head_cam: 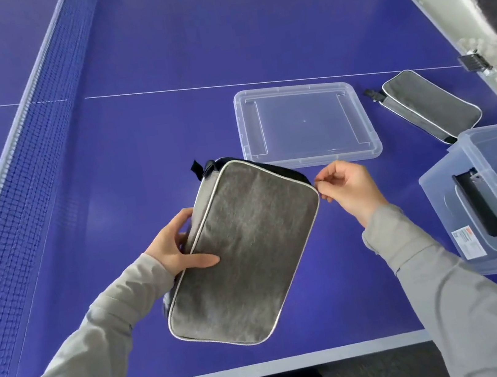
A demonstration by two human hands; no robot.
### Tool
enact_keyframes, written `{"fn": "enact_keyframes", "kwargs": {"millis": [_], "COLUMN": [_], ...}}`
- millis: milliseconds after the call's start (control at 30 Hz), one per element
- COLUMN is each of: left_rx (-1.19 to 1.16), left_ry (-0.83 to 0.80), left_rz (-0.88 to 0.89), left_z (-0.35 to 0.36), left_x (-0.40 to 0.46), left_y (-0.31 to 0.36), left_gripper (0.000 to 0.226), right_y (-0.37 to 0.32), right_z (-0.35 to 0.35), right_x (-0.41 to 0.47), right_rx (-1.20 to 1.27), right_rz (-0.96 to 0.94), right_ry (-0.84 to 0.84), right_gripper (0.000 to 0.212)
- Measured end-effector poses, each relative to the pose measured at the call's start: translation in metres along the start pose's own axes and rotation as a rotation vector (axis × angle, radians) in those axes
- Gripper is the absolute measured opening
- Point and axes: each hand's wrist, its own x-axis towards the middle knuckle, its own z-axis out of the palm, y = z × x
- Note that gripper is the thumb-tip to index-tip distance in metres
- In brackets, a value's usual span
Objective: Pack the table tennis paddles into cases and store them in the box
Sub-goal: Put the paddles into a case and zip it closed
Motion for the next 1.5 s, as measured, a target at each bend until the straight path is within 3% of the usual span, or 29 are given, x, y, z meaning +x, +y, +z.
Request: {"fn": "enact_keyframes", "kwargs": {"millis": [233,433,567,767,967,1133,1300,1500], "left_rx": [0.47,0.661,0.638,0.346,-0.418,-0.807,-1.118,-1.18], "left_ry": [-0.037,-0.063,-0.055,0.063,0.367,0.639,0.699,0.601], "left_rz": [0.051,0.045,0.045,0.003,0.007,-0.023,-0.038,-0.017], "left_z": [-0.015,-0.004,-0.006,-0.01,-0.012,0.002,0.016,0.034], "left_x": [-0.004,-0.005,-0.006,-0.013,-0.021,-0.014,0.002,0.002], "left_y": [0.018,0.028,0.019,0.0,-0.018,-0.016,-0.015,-0.02], "left_gripper": [0.074,0.078,0.069,0.064,0.069,0.036,0.035,0.041], "right_y": [-0.025,-0.057,-0.061,-0.044,-0.006,0.009,-0.006,-0.019], "right_z": [0.025,0.053,0.063,0.073,0.085,0.11,0.141,0.142], "right_x": [-0.006,-0.017,-0.018,-0.016,-0.037,-0.072,-0.085,-0.081], "right_rx": [-0.12,-0.187,-0.208,-0.13,0.071,0.392,0.873,0.911], "right_rz": [-0.143,-0.429,-0.481,-0.385,-0.064,0.23,0.39,0.407], "right_ry": [-0.044,-0.064,-0.091,-0.061,0.073,0.078,-0.037,0.071], "right_gripper": [0.024,0.019,0.016,0.006,0.029,0.049,0.064,0.055]}}
